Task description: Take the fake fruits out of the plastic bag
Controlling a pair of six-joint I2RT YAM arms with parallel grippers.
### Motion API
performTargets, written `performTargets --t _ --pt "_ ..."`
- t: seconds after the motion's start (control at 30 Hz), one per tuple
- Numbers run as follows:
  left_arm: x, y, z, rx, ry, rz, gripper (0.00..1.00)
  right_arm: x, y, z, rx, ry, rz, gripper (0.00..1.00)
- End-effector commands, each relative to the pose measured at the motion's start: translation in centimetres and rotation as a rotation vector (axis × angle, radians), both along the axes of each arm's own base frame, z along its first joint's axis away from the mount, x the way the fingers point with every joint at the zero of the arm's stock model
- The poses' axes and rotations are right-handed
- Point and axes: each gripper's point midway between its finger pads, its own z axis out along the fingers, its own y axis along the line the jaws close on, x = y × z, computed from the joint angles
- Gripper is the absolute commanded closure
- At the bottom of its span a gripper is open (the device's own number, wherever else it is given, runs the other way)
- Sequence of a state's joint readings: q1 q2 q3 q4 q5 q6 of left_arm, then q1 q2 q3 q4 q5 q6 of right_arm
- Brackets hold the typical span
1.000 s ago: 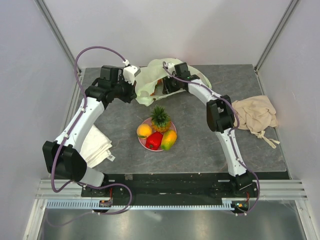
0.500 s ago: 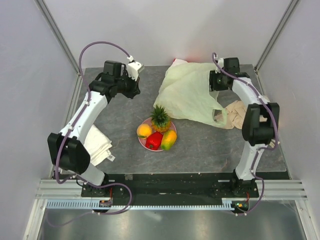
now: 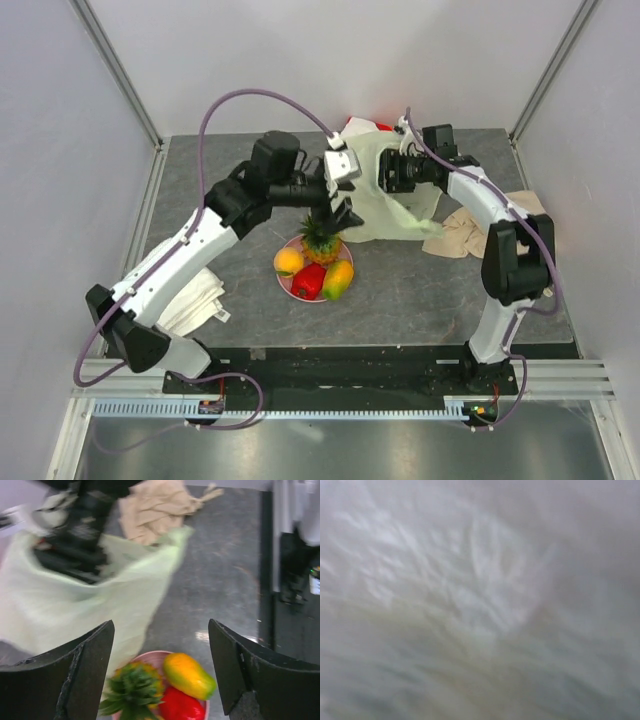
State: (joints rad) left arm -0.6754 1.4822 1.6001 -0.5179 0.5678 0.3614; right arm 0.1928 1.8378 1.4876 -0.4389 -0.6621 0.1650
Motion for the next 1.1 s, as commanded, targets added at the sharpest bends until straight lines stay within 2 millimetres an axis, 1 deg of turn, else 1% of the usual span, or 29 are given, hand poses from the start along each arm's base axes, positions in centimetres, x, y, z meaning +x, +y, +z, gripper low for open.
performTargets --t 0.0,0.03,0.07,0.1,0.13,0.17,0.2,0.23,0.27,0.3,0.33,0.37,0.4,0.43,0.47,0.5,0.53,0.6,0.63,0.67,0.73,0.77,0.8,0.83,0.87,0.97,1.0,1.03,1.07 --pt "-2.6 -0.5 0.3 -0.029 -0.020 -0.068 0.15 4.8 4.1 4.9 0.309 0.008 -0.004 0.26" --pt "-2.8 -1.3 -0.2 -0.034 0.040 -0.072 0.15 5.4 4.7 5.6 0.336 0.007 -0.002 0.26" --pt "-3.0 -1.9 0.8 -0.056 0.052 -0.081 0.14 6.3 5.1 6.5 0.352 -0.016 0.005 0.26" --pt "-2.9 -2.6 0.8 -0.060 0.077 -0.073 0.14 6.6 5.3 7.1 0.365 -0.034 0.013 0.25" --pt "-2.8 -4.0 0.0 -0.059 0.156 -0.056 0.11 6.8 5.3 7.5 0.376 -0.037 0.012 0.24" --pt "-2.0 -4.9 1.1 -0.081 0.165 -0.020 0.03 6.8 5.4 7.5 0.381 -0.027 0.009 0.24" --pt "-1.8 -5.7 1.2 -0.087 0.192 -0.009 0.01 6.7 5.3 7.5 0.382 -0.025 0.003 0.22" --pt "-2.3 -6.9 1.2 -0.091 0.218 -0.014 0.01 6.6 5.2 7.3 0.384 -0.017 0.000 0.21" --pt "-1.4 -8.2 0.9 -0.082 0.197 0.009 0.01 6.2 5.1 6.8 0.389 0.009 -0.007 0.21" --pt "-1.5 -8.9 0.8 -0.068 0.162 0.007 0.01 6.1 4.9 6.6 0.394 0.012 -0.010 0.20" --pt "-2.5 -10.6 0.9 -0.047 0.044 -0.050 0.01 6.0 4.5 6.4 0.397 0.023 -0.016 0.20" --pt "-1.7 -10.9 0.1 -0.016 -0.043 -0.009 0.01 5.6 4.3 6.0 0.405 0.049 -0.024 0.19" --pt "-1.6 -11.7 0.2 -0.001 -0.177 -0.046 0.01 5.6 4.3 6.0 0.412 0.049 -0.022 0.19" --pt "-2.1 -12.9 1.0 -0.032 -0.267 -0.069 0.01 5.5 3.8 5.9 0.418 0.057 -0.026 0.19" --pt "-1.5 -13.3 -0.4 0.002 -0.316 -0.055 0.01 5.5 3.7 5.9 0.421 0.061 -0.026 0.19" --pt "-1.2 -13.7 -0.4 0.026 -0.400 -0.071 0.01 5.6 3.6 6.0 0.427 0.066 -0.031 0.19" --pt "-1.1 -14.3 0.0 0.023 -0.442 -0.076 0.02 5.7 3.2 6.3 0.433 0.063 -0.036 0.19" --pt "0.1 -14.9 -0.6 0.056 -0.515 -0.051 0.03 5.9 3.0 6.7 0.447 0.065 -0.043 0.19" --pt "0.4 -15.0 -0.7 0.061 -0.544 -0.042 0.04 5.9 2.9 6.8 0.452 0.066 -0.045 0.19" --pt "1.0 -15.1 0.0 0.048 -0.591 -0.015 0.04 5.9 2.9 7.0 0.457 0.068 -0.047 0.18" --pt "1.3 -15.4 -0.3 0.072 -0.661 -0.020 0.05 5.7 2.8 6.9 0.463 0.085 -0.051 0.18" --pt "1.7 -15.4 0.0 0.066 -0.683 -0.005 0.05 5.6 2.8 6.8 0.465 0.090 -0.053 0.18" --pt "1.9 -15.7 -0.7 0.083 -0.697 -0.012 0.05 5.8 2.8 7.2 0.472 0.065 -0.049 0.18" --pt "2.3 -16.0 -0.8 0.094 -0.709 -0.013 0.05 5.6 2.9 7.0 0.479 0.080 -0.054 0.18" --pt "2.9 -16.1 -1.9 0.133 -0.706 -0.003 0.06 5.5 2.9 7.1 0.481 0.076 -0.053 0.18" --pt "4.0 -17.1 -4.0 0.185 -0.699 -0.012 0.14 5.3 2.8 7.3 0.482 0.072 -0.052 0.18" --pt "4.3 -17.3 -4.3 0.195 -0.718 -0.014 0.18 5.2 2.8 7.3 0.483 0.074 -0.050 0.18" --pt "4.6 -17.7 -5.6 0.223 -0.721 -0.027 0.21 5.2 2.8 7.0 0.482 0.080 -0.051 0.18" --pt "4.9 -17.8 -6.2 0.242 -0.730 -0.027 0.25 5.1 2.8 7.0 0.482 0.082 -0.054 0.18"
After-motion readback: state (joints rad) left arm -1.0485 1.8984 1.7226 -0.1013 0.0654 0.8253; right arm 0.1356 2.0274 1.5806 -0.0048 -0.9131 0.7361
